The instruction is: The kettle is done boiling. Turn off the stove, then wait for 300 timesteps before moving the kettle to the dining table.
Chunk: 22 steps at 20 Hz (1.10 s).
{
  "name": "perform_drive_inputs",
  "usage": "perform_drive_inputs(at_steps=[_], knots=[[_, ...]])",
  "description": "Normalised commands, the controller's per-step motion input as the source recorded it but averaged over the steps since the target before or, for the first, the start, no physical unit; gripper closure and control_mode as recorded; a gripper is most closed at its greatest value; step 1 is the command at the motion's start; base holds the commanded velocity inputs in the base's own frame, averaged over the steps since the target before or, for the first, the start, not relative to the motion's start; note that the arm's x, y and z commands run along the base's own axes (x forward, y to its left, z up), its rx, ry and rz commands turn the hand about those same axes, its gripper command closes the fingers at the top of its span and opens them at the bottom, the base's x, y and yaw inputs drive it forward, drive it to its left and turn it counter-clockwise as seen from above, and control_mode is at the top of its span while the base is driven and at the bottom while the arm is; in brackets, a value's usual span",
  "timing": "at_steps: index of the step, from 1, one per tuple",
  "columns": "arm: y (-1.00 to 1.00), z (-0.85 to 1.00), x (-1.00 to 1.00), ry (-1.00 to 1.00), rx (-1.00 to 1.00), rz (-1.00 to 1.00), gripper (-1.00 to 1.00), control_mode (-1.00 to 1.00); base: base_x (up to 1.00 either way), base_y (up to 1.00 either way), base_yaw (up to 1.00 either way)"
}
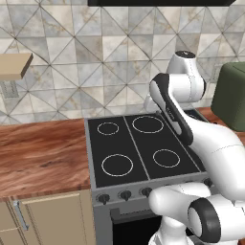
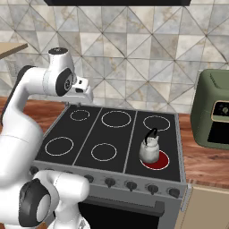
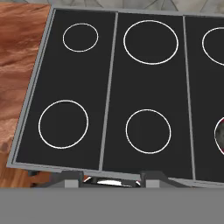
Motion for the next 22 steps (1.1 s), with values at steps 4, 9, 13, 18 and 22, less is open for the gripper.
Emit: perform_drive_inputs(at_steps=[4,9,13,18,22], knots=[[-0.06,0.0,0.05,0.0,0.0,0.0,-1.0,-1.0,0.0,0.0,0.0],[-0.33,0.0,-0.06,-0.03,0.0,0.0,-1.0,-1.0,0.0,0.0,0.0],[-0.45,0.0,-0.18,-0.03,0.01,0.0,-1.0,-1.0,0.0,0.0,0.0],[-0.45,0.0,-0.31,-0.01,0.04,-0.03,-1.0,-1.0,0.0,0.0,0.0],[-0.43,0.0,-0.37,-0.02,0.05,-0.06,-1.0,-1.0,0.0,0.0,0.0]])
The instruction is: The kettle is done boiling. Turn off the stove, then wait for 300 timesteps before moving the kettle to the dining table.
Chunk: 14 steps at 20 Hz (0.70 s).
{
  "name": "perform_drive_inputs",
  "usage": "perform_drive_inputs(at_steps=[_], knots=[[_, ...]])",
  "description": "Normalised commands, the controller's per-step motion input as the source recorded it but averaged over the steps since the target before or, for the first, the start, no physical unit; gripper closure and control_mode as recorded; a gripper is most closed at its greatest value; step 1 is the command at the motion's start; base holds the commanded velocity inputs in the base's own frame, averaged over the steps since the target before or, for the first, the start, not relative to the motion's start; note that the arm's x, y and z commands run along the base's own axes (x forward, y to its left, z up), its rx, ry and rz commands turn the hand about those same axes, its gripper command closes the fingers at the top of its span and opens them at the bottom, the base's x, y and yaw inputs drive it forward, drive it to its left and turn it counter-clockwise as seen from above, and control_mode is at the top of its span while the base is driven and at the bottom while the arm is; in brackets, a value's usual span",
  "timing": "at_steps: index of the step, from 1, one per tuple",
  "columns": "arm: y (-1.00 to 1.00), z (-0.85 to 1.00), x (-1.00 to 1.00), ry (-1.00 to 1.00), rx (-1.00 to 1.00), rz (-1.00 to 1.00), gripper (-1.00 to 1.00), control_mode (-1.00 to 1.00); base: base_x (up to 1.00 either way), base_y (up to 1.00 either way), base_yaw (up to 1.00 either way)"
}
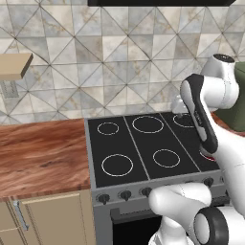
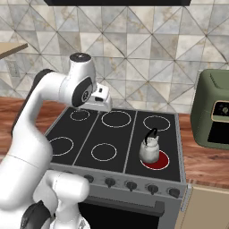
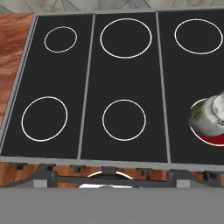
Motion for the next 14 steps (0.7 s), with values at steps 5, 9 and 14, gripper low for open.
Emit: perform_drive_inputs(at_steps=[5,9,14], knots=[[-0.47,0.0,-0.33,0.0,0.08,-0.07,-1.0,-1.0,0.0,0.0,0.0],[-0.46,-0.01,-0.38,0.0,0.07,-0.07,-1.0,-1.0,0.0,0.0,0.0],[-0.43,-0.04,-0.4,0.0,0.08,-0.06,-1.0,-1.0,0.0,0.0,0.0]])
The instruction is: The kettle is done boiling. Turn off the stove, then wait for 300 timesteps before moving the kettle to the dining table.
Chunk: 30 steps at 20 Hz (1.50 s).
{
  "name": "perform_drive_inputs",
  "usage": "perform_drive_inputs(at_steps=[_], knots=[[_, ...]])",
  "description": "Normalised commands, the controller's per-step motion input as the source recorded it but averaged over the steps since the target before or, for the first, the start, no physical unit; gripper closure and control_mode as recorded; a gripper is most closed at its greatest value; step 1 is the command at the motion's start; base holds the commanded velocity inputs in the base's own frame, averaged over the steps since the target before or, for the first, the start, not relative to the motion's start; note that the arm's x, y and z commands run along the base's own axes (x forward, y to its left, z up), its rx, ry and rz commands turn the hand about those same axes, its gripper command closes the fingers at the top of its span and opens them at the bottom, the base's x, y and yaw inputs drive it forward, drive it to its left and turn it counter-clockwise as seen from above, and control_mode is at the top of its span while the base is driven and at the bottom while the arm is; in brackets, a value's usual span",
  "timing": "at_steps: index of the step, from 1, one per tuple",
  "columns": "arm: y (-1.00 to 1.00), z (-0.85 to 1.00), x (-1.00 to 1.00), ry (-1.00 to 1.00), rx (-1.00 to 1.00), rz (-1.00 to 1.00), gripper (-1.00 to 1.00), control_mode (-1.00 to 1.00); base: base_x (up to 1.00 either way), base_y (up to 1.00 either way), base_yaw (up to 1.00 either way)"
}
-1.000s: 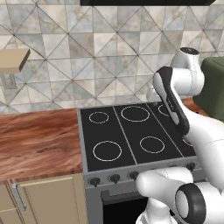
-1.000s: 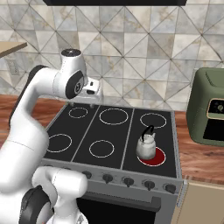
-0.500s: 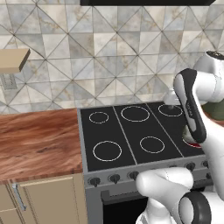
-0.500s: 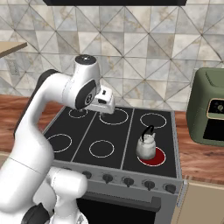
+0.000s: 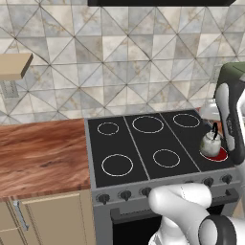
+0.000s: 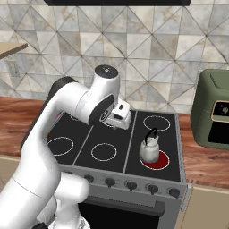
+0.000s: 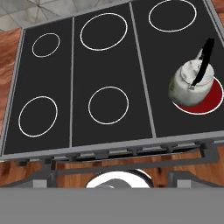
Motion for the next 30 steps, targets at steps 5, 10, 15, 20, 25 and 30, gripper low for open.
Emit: perform_drive_inputs(at_steps=[5,10,15,20,25,30], knots=[[-0.35,-0.06,-0.44,0.0,0.06,-0.05,-1.0,-1.0,0.0,0.0,0.0],[-0.42,-0.08,-0.54,-0.03,0.05,-0.07,-1.0,-1.0,0.0,0.0,0.0],[-0.4,-0.16,-0.44,-0.02,0.04,-0.1,-1.0,-1.0,0.0,0.0,0.0],[-0.47,-0.23,-0.33,-0.06,0.03,-0.12,-1.0,-1.0,0.0,0.0,0.0],[-0.37,-0.39,-0.14,0.0,0.06,-0.11,-1.0,-1.0,0.0,0.0,0.0],[-0.47,-0.4,-0.1,0.0,0.18,-0.11,-1.0,-1.0,0.0,0.0,0.0]])
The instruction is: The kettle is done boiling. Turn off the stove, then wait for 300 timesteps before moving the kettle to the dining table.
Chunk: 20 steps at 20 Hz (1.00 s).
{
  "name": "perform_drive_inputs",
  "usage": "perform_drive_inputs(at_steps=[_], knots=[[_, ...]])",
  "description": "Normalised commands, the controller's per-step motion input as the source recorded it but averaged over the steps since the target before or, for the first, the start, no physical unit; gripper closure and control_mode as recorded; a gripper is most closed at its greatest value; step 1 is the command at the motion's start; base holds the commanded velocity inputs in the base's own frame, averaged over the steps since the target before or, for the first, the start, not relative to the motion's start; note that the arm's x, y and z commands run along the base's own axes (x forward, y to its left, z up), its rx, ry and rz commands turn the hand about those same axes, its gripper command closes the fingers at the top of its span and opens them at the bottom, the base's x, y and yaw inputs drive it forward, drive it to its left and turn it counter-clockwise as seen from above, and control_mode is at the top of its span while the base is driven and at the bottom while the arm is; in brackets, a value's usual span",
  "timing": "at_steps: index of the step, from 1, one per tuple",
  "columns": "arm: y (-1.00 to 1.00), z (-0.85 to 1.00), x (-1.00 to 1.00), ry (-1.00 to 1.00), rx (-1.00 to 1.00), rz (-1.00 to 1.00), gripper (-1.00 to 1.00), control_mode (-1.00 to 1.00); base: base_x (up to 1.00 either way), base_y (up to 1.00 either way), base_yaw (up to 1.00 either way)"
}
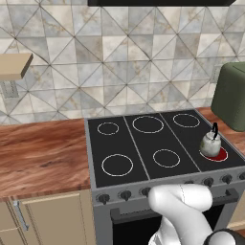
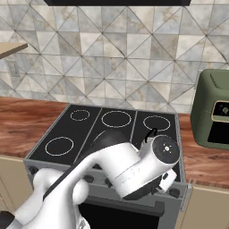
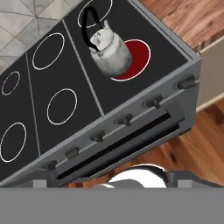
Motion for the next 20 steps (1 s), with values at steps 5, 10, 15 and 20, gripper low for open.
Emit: perform_drive_inputs(at_steps=[5,10,15,20], knots=[[-0.33,-0.32,-0.03,-0.06,0.22,-0.08,-1.0,-1.0,0.0,0.0,0.0],[-0.28,-0.25,0.0,-0.08,0.23,-0.09,-1.0,-1.0,0.0,0.0,0.0],[-0.11,-0.22,0.0,-0.05,0.21,-0.14,-1.0,-1.0,0.0,0.0,0.0],[-0.01,-0.22,0.0,-0.02,0.22,-0.13,-1.0,-1.0,0.0,0.0,0.0]])
